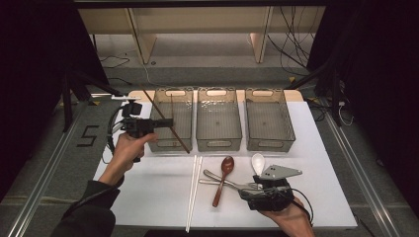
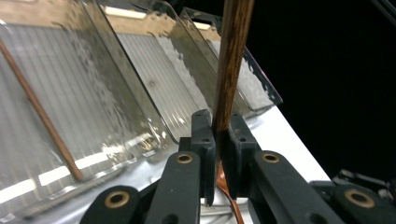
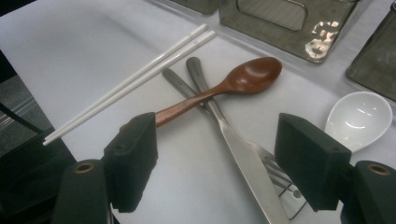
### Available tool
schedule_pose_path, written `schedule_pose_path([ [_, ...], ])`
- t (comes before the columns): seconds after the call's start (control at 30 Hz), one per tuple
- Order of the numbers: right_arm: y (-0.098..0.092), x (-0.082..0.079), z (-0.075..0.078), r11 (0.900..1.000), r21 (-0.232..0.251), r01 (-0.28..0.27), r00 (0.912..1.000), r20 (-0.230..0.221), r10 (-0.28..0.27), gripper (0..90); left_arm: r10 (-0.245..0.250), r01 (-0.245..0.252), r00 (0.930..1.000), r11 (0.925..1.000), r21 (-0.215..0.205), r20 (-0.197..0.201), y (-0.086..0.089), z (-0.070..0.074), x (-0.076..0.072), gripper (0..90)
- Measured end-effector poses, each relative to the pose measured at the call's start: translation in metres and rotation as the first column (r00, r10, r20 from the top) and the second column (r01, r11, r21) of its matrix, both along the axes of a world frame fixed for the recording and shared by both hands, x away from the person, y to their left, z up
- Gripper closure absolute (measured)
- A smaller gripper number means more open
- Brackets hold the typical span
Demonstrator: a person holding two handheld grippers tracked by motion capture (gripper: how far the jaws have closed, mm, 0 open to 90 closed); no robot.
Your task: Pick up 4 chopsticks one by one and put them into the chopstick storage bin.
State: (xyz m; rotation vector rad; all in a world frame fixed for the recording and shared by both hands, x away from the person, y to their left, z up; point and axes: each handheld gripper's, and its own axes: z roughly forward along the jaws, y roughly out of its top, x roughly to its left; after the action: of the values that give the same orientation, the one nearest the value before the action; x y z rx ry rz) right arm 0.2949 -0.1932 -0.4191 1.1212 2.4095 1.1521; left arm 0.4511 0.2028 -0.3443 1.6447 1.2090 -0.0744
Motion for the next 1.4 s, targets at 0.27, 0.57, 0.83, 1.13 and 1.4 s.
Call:
schedule_pose_path([
  [0.27,-0.004,-0.006,0.000,1.000,0.007,0.001,1.0000,0.006,-0.001,28.2,0.049,-0.049,0.9988,0.9982,0.036,-0.010,0.006,0.005,0.026,83.7],
  [0.57,-0.008,-0.010,-0.001,1.000,0.018,0.002,0.9999,0.010,-0.003,26.5,0.109,-0.107,0.9935,0.9923,0.062,-0.033,0.006,0.006,0.054,83.7],
  [0.83,-0.009,-0.012,-0.001,1.000,0.021,-0.003,0.9999,0.011,0.003,26.1,0.137,-0.128,0.9882,0.9848,0.117,-0.069,-0.004,-0.005,0.072,83.6],
  [1.13,-0.010,-0.012,-0.003,1.000,0.019,-0.003,1.0000,0.007,0.003,26.1,0.153,-0.134,0.9805,0.9789,0.155,-0.123,-0.009,-0.028,0.081,83.3],
  [1.4,-0.009,-0.012,-0.004,1.000,0.014,-0.010,0.9999,0.002,0.010,26.3,0.134,-0.105,0.9813,0.9735,0.203,-0.138,-0.018,-0.036,0.084,83.1],
])
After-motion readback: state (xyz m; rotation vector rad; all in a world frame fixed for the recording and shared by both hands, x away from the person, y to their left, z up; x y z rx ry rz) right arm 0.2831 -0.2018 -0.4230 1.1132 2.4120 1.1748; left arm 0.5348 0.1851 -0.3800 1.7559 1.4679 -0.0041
